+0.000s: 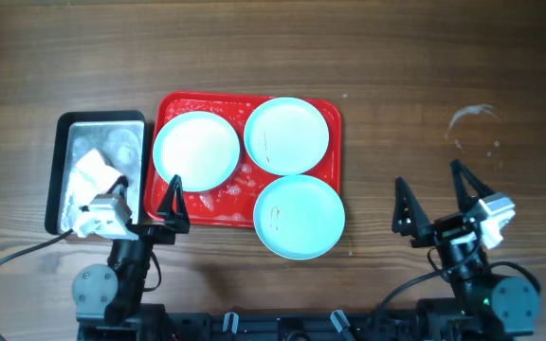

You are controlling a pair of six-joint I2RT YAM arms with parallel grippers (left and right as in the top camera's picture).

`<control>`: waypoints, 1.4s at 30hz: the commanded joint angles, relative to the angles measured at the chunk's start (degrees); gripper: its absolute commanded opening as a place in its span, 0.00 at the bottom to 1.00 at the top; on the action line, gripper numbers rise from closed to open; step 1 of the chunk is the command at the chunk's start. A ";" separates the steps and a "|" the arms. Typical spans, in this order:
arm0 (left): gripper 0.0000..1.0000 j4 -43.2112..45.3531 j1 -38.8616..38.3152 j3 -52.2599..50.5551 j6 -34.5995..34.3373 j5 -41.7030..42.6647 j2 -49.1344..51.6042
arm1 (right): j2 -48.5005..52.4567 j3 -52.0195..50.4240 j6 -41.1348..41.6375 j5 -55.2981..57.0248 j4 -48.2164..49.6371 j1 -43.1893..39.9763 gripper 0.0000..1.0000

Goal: Clean dirty plates on tray and stack at the side
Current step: 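Move the left gripper to the basin and grasp the pink sponge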

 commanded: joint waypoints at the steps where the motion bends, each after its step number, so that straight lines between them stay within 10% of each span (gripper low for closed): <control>1: 1.00 -2.01 -0.31 6.49 0.81 0.74 3.76 | 4.22 5.90 -1.38 -2.49 -2.49 0.28 1.00; 10: 1.00 -18.99 -0.31 29.27 1.75 -0.42 22.47 | 23.37 21.05 -1.38 -13.57 -11.30 0.28 1.00; 23: 1.00 -57.59 -0.26 75.82 3.96 7.45 61.99 | 62.55 70.71 -7.43 -17.90 -57.55 0.31 1.00; 31: 0.91 -58.21 -0.31 76.39 3.34 6.38 71.52 | 68.65 74.51 -1.18 -17.88 -55.43 0.31 1.00; 35: 0.91 -63.98 1.68 76.06 -17.07 -12.11 76.70 | 69.70 74.49 -1.18 -17.86 -56.98 0.31 1.00; 42: 0.95 -63.39 13.33 73.26 -18.18 -12.63 85.72 | 69.79 74.25 -1.18 -16.63 -58.38 0.31 1.00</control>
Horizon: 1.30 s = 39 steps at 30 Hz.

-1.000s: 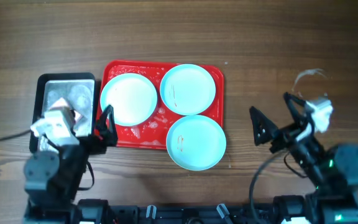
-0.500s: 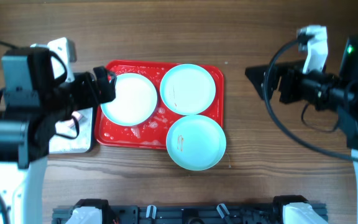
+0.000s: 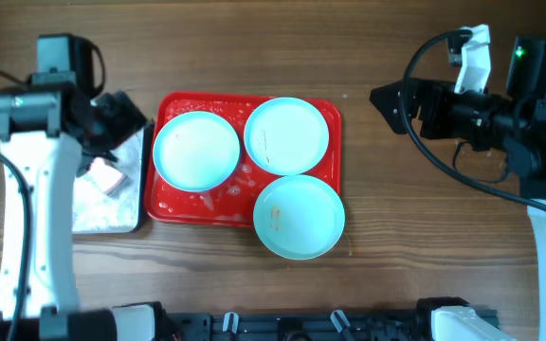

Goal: Clean dirty plates on tray and stack at the side
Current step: 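Move the left gripper to the basin and grasp the pink sponge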

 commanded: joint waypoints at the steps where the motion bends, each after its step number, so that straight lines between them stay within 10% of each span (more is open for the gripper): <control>1: 0.96 1.86 7.15 -2.95 -2.49 -2.91 4.70 | 0.44 0.96 0.46 0.37 -0.44 0.24 1.00; 18: 0.95 29.90 13.84 -20.87 2.47 -2.47 18.08 | 4.72 0.96 0.44 0.57 -2.58 0.24 1.00; 39: 0.29 34.18 13.84 -20.94 2.49 -2.45 24.48 | 4.90 0.96 0.44 2.10 -3.54 0.24 1.00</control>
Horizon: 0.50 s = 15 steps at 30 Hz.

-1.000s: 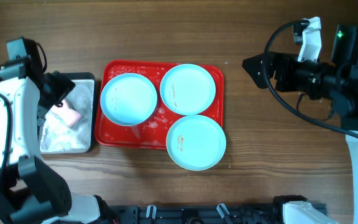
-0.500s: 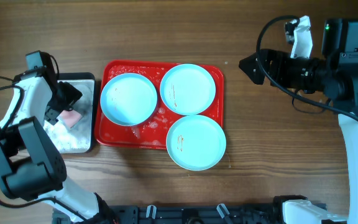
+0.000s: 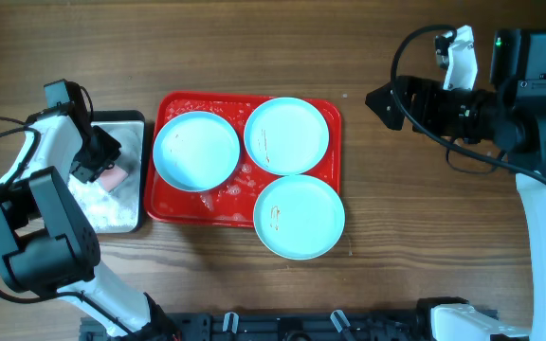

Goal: Clean dirty plates on tray and stack at the side
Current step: 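Move the left gripper to the basin and grasp the pink sponge, then reach the right gripper to the top-left plate and grip its rim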

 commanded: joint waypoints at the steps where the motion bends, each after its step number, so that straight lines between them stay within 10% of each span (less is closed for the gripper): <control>1: 0.21 0.15 0.37 -0.83 0.13 -0.33 2.03 | 0.33 0.96 0.26 0.94 -0.04 0.24 1.00; 3: 0.04 -0.07 0.37 -1.20 0.13 -0.33 2.08 | 0.39 0.96 0.44 0.94 0.02 0.48 1.00; 15: 0.04 -11.43 0.35 6.08 0.42 2.84 -8.68 | 10.03 0.94 13.05 5.66 7.91 17.31 0.82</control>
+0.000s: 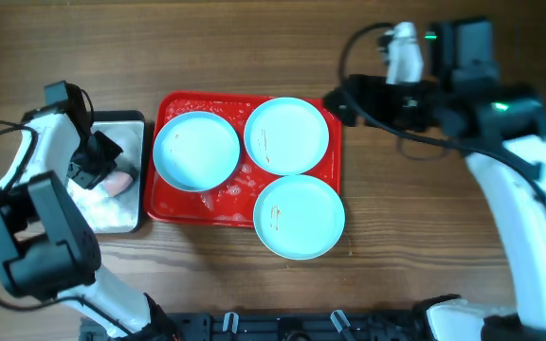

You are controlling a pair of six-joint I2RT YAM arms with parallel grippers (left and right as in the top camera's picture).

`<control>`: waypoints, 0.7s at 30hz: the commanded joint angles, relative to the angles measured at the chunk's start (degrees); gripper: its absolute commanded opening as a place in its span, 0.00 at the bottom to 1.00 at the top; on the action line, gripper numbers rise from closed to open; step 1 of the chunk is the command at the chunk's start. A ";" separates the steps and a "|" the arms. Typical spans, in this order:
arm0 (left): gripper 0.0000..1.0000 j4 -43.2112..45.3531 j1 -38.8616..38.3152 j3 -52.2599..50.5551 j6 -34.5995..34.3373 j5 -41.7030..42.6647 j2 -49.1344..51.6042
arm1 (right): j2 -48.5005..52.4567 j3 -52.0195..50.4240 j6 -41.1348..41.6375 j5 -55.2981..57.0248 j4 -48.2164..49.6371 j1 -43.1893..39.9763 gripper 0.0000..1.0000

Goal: Clean dirty plates on tray and stack at the side
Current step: 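Reach the right gripper to the top-left plate and grip its rim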

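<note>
A red tray [218,203] holds three pale blue plates: one at the left [196,150], one at the top right [286,134] with a faint brown smear, and one at the bottom right [299,216] that overhangs the tray's front edge and also bears a small smear. My left gripper [102,169] is down in the metal bin [102,117], right at a pink sponge [118,181]; its fingers hide whether they hold it. My right gripper [336,106] hovers at the tray's far right corner, beside the top right plate, fingers spread and holding nothing.
The bin left of the tray holds white foam or cloth [102,210] around the sponge. Wet specks lie on the tray's red floor [226,194]. The right arm [500,142] reaches in over the wooden table [425,246] from the far right.
My right gripper has moved left, from well to the right of the tray to its far right corner. My left gripper stays in the bin at the sponge, only slightly shifted.
Both arms first rested at the table's near edge with grippers open. Then both were raised, the left above the bin and the right far out to the right. Later the left was down at the sponge, and now the right has come up to the tray. The plates have not moved.
</note>
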 commanded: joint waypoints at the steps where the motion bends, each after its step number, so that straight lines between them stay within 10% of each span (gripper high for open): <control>1: 0.04 -3.93 0.37 5.46 2.16 2.51 -9.92 | 4.90 0.94 7.65 5.66 2.75 6.95 0.80; 21: 0.04 -10.88 -0.09 5.66 7.80 4.87 -20.20 | 35.15 0.94 24.98 19.15 18.91 27.43 0.39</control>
